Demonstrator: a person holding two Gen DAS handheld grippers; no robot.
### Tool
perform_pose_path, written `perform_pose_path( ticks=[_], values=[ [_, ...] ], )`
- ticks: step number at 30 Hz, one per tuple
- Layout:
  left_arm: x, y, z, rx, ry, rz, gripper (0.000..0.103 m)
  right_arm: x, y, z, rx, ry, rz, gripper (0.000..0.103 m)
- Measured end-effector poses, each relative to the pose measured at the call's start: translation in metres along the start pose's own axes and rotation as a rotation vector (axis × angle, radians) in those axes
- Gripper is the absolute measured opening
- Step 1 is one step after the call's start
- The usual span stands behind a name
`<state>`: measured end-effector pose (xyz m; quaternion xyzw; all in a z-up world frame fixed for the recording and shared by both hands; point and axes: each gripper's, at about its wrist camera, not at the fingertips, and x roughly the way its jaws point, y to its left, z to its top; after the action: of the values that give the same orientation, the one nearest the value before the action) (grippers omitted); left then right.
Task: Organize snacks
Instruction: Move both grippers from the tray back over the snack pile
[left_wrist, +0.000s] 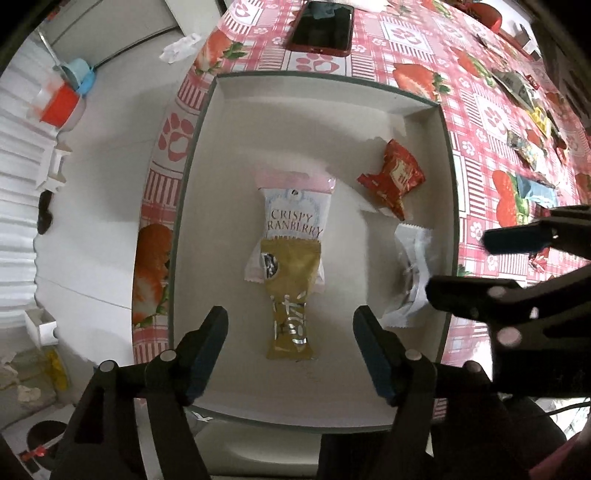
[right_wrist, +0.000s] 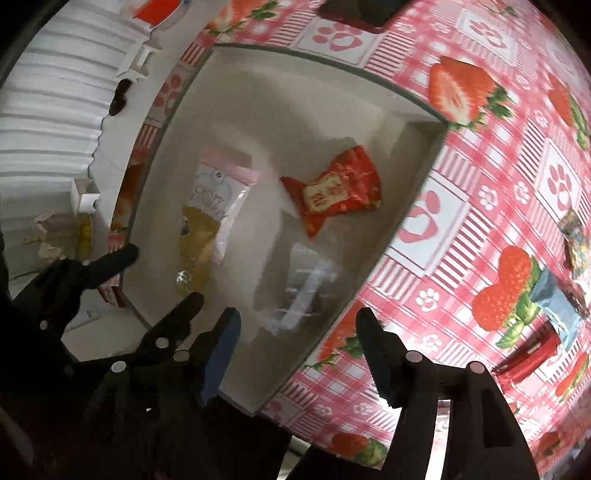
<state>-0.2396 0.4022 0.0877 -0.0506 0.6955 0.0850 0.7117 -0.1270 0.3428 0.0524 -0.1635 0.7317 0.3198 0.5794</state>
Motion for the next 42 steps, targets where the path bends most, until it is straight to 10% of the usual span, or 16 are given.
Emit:
perform_pose_path(
  ticks=[2,21,31,42],
  values=[
    [-0.002,-0.004,0.002,0.011,-0.004,-0.004,0.074,-0.006,-0.017,-0.005,0.030,-0.010,-0.006,0.103],
    [-0.027,-0.143,0.017,0.475,-0.052,-0.163,0.078,-0.003,-0.240,-0.162,0.798,-0.002,0.002,0.103],
    [-0.011,-0.269,-0.025,0.860,-0.032,-0.172,0.079,0.001,-0.284,-0.226,0.904,-0.016,0.040,0.103],
    [0.036,-0.325,-0.030,0.873,0.051,-0.119,0.079,0.005,-0.342,-0.306,0.948,-0.006,0.041,0.103]
  ],
)
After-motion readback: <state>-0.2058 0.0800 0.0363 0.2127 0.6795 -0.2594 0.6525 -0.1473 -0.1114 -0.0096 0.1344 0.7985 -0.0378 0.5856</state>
